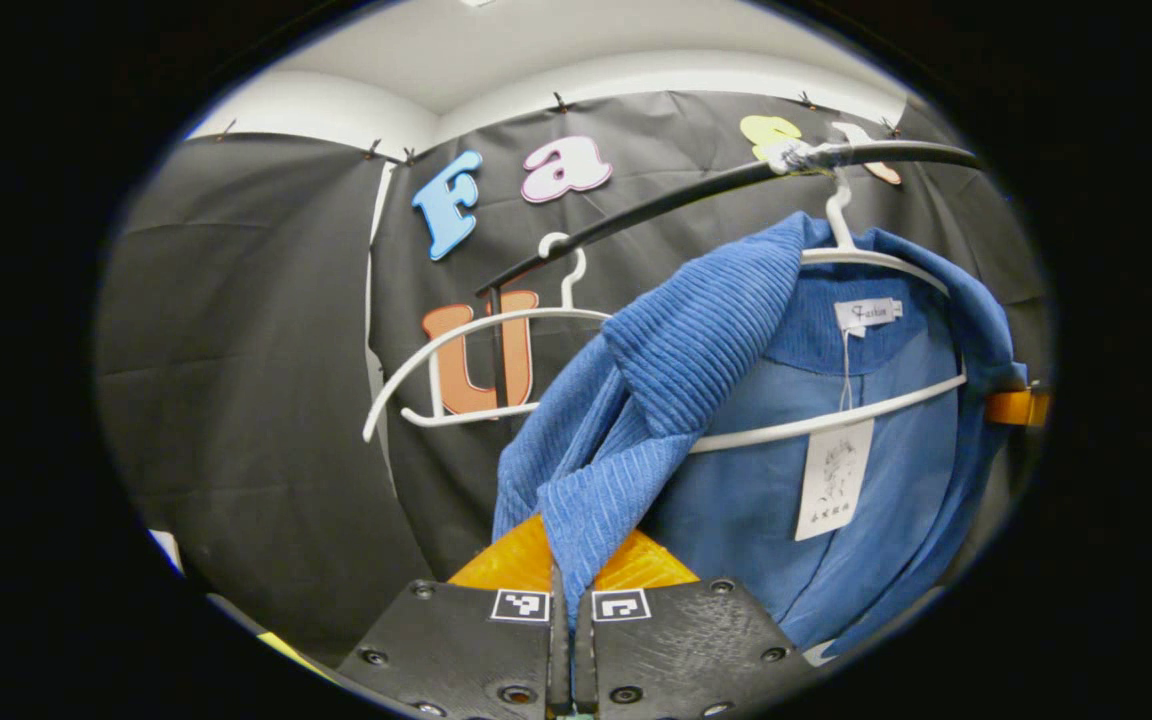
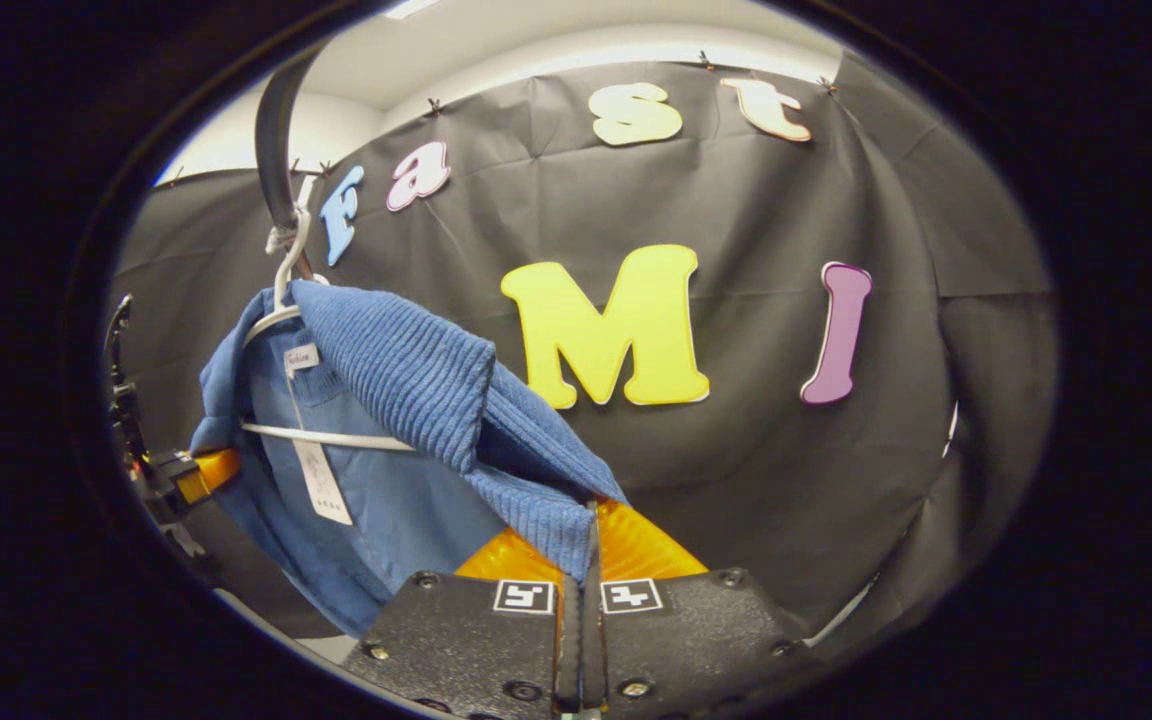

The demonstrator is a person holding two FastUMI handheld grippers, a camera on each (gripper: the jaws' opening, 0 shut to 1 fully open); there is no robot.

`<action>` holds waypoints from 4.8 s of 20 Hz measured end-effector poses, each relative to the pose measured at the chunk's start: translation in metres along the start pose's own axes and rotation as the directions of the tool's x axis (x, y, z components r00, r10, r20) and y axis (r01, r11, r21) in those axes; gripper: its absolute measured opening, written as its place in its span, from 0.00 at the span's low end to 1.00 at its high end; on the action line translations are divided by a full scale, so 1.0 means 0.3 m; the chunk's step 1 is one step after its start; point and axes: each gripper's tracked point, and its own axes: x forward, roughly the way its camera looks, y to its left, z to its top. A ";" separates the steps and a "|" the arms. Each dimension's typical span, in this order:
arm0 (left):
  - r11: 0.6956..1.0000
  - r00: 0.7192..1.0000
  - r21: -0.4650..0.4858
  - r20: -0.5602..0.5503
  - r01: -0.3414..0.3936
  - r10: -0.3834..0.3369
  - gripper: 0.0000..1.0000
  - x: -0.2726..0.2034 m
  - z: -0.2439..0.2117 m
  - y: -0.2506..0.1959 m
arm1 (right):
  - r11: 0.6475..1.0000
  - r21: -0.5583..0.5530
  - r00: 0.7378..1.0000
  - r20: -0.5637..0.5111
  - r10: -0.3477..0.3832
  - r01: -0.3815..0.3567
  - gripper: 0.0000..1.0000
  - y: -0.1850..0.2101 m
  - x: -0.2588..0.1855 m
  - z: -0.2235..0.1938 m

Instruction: Grasp the clothes on the hanger with both hands and then place them into the laundry hamper below.

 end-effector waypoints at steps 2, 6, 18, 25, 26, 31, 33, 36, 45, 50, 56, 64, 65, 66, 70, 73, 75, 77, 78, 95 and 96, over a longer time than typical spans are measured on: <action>1.000 1.000 -0.002 0.011 -0.017 0.017 0.02 -0.006 0.018 0.024 | 1.000 0.030 1.000 0.009 0.009 -0.009 0.04 -0.007 0.001 0.021; 0.999 0.998 -0.018 0.034 -0.050 0.051 0.02 0.002 0.091 0.088 | 0.999 0.049 0.999 0.037 0.000 -0.002 0.04 -0.033 0.005 0.089; 0.995 0.989 -0.006 0.110 -0.096 0.096 0.02 0.041 0.271 0.189 | 0.996 0.086 0.989 0.150 0.004 -0.017 0.04 -0.084 -0.003 0.300; 0.997 0.990 0.015 0.119 -0.082 0.080 0.00 0.095 0.339 0.192 | 0.998 0.059 0.981 0.187 -0.047 0.036 0.04 -0.078 0.077 0.402; 0.997 0.990 0.018 0.116 -0.080 0.077 0.02 0.106 0.339 0.197 | 0.998 0.054 0.982 0.184 -0.051 0.042 0.04 -0.078 0.090 0.403; 0.999 0.999 -0.020 0.037 -0.039 0.040 0.06 0.141 0.258 0.201 | 0.997 0.021 0.993 0.094 -0.073 0.071 0.04 -0.087 0.164 0.313; 0.998 0.999 -0.044 0.024 -0.041 0.042 0.02 0.142 0.232 0.207 | 0.997 0.029 0.994 0.082 -0.070 0.068 0.04 -0.095 0.171 0.285; 0.997 0.999 -0.069 -0.030 -0.031 0.029 0.02 0.138 0.150 0.203 | 0.997 0.061 0.998 0.031 -0.057 0.055 0.05 -0.102 0.186 0.197; 0.997 0.994 -0.079 -0.108 -0.006 -0.003 0.06 0.093 -0.041 0.168 | 0.977 0.204 0.991 -0.128 -0.039 0.065 0.04 -0.131 0.177 -0.134; 0.998 0.986 -0.066 -0.168 -0.002 -0.009 0.06 0.034 -0.160 0.152 | 0.985 0.163 0.987 -0.159 -0.031 0.057 0.04 -0.099 0.130 -0.210; 0.998 0.981 -0.060 -0.190 0.022 -0.033 0.02 -0.038 -0.183 0.104 | 0.986 0.165 0.987 -0.159 0.017 0.009 0.04 -0.008 0.061 -0.210; 0.988 0.968 -0.063 -0.200 0.143 -0.153 0.02 -0.148 -0.137 -0.095 | 0.973 0.178 0.964 -0.197 0.180 -0.146 0.05 0.300 -0.063 -0.241; 0.985 0.964 -0.070 -0.203 0.157 -0.169 0.02 -0.171 -0.133 -0.121 | 0.971 0.176 0.961 -0.194 0.198 -0.164 0.04 0.336 -0.081 -0.238; 0.982 0.961 -0.087 -0.206 0.169 -0.184 0.02 -0.194 -0.132 -0.141 | 0.968 0.173 0.958 -0.191 0.215 -0.183 0.04 0.374 -0.103 -0.242; 0.964 0.941 -0.145 -0.228 0.222 -0.251 0.02 -0.275 -0.158 -0.222 | 0.955 0.181 0.936 -0.223 0.273 -0.236 0.04 0.486 -0.158 -0.324; 0.960 0.923 -0.159 -0.276 0.232 -0.268 0.06 -0.301 -0.246 -0.253 | 0.950 0.195 0.911 -0.289 0.294 -0.245 0.04 0.535 -0.170 -0.445; 0.959 0.910 -0.167 -0.313 0.229 -0.272 0.02 -0.317 -0.329 -0.263 | 0.950 0.199 0.892 -0.342 0.296 -0.239 0.04 0.554 -0.175 -0.533; 0.955 0.890 -0.182 -0.354 0.235 -0.287 0.02 -0.325 -0.422 -0.287 | 0.953 0.205 0.872 -0.396 0.289 -0.223 0.04 0.545 -0.182 -0.636; 0.955 0.879 -0.178 -0.379 0.238 -0.290 0.06 -0.333 -0.469 -0.295 | 0.955 0.208 0.861 -0.421 0.284 -0.214 0.04 0.541 -0.186 -0.685; 0.968 0.551 -0.194 -0.796 0.162 -0.252 0.02 -0.509 -1.014 -0.349 | 0.992 0.090 0.591 -0.797 0.125 -0.088 0.04 0.458 -0.289 -1.126; 0.968 0.528 -0.193 -0.812 0.163 -0.250 0.02 -0.525 -1.023 -0.349 | 0.994 0.076 0.579 -0.808 0.111 -0.084 0.04 0.447 -0.295 -1.149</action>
